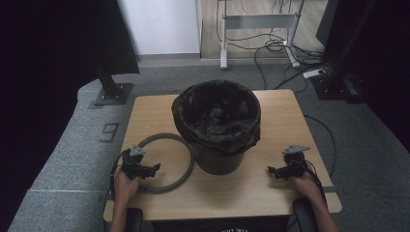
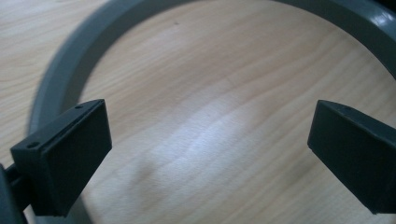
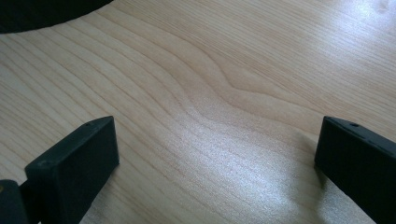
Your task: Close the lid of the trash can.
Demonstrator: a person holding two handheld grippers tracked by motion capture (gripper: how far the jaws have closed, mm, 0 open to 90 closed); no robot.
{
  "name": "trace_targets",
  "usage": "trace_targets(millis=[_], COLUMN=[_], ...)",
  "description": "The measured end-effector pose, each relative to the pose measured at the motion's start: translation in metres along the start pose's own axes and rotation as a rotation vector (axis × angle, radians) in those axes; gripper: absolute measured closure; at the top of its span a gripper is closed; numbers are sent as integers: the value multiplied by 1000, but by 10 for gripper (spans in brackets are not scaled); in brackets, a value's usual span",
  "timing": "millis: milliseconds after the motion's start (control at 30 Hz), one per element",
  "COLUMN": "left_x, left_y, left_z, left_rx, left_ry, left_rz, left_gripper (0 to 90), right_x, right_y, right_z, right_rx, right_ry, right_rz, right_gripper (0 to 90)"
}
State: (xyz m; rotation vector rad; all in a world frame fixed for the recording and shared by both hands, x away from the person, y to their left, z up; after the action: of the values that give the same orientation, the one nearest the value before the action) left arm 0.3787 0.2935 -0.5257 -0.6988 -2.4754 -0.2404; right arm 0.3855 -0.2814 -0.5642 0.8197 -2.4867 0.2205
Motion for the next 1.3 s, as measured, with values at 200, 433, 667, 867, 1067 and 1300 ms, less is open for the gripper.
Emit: trace_targets(millis=[200, 433, 667, 867, 1067, 1300], left_x=[2, -7, -18, -22, -22, -13], left_y=[16, 39, 46, 45, 44, 48], left_z=[-3, 3, 15, 20, 21, 23], left_rx=[25, 102, 136, 109, 112, 132], left_ry=[13, 23, 65, 52, 50, -11], left_rz=[-34, -71, -75, -88, -93, -131], left_gripper=[0, 0, 0, 0, 0, 267], right_x=[0, 0, 0, 0, 0, 0], right_y=[0, 0, 0, 0, 0, 0], right_z=[0, 0, 0, 0, 0, 0], right_rx=[0, 0, 0, 0, 0, 0], right_ry=[0, 0, 0, 0, 0, 1], right_rz=[0, 0, 0, 0, -1, 0], right_gripper=[0, 0, 0, 0, 0, 0])
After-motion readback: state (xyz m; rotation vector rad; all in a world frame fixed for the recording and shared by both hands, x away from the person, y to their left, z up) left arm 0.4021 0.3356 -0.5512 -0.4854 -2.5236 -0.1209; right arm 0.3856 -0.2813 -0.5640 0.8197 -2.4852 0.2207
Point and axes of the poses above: each handheld gripper's, and its own axes: x roughly backward along the jaws, z roughly out of its underside, y roughly to its left, the point moved 1 cm from there along -x, roughly forward along the jaws, and after that the axes turned 13 degrees about -y, right-handed, at the moved point
